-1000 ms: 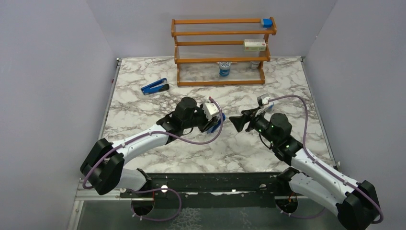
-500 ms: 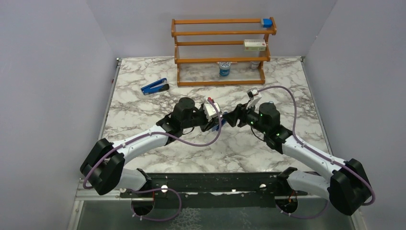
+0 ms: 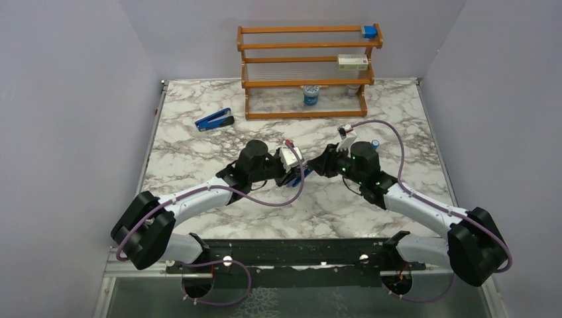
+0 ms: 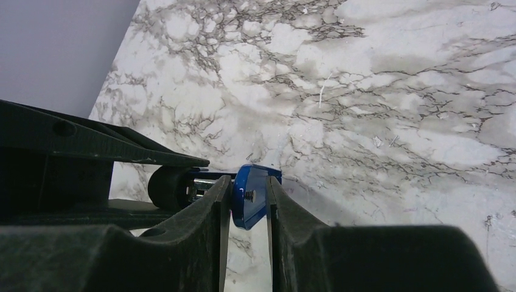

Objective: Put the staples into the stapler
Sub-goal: Open the stapler at the center of the board.

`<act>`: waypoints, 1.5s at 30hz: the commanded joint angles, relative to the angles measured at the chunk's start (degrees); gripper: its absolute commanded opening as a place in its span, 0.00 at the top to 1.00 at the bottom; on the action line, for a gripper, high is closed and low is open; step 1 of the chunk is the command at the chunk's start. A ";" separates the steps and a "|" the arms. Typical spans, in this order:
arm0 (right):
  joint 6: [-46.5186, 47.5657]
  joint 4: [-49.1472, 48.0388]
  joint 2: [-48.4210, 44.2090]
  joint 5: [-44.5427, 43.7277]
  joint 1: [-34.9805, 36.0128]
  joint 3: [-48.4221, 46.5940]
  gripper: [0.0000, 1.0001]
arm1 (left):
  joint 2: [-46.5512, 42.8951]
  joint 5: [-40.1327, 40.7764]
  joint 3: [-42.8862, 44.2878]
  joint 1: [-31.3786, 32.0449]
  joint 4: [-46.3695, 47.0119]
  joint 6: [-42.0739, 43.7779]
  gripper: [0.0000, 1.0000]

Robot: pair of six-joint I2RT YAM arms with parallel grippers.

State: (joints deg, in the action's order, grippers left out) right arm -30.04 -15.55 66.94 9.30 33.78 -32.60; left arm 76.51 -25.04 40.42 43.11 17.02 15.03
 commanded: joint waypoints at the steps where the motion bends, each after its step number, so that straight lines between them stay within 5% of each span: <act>1: -1.24 -2.05 2.32 0.48 -0.47 0.82 0.70 | -2.26 -2.06 -0.98 0.04 9.21 -1.59 1.00; 11: -0.71 -0.16 5.05 1.07 -0.47 -1.03 0.75 | -1.89 1.54 -1.47 0.02 12.06 -2.96 1.00; 24: 2.97 1.48 6.45 2.31 -0.38 -2.08 0.67 | 0.22 3.76 0.00 0.04 13.13 -3.88 1.00; 32: 3.24 3.43 4.23 -2.60 -0.42 -1.71 0.98 | 0.21 5.40 -0.25 0.03 13.22 -3.50 1.00; 36: 3.84 7.99 2.00 -10.58 -0.89 -1.54 0.99 | -4.09 8.56 -4.09 -0.78 13.22 -2.62 1.00; 45: 4.56 9.20 0.39 -9.32 -3.81 -1.08 0.99 | -13.70 13.69 -12.65 -4.18 8.75 -6.23 0.99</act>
State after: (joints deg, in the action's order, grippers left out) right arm -27.83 -11.73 68.05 5.43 31.55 -33.67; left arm 66.78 -19.99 29.58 40.86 24.56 10.37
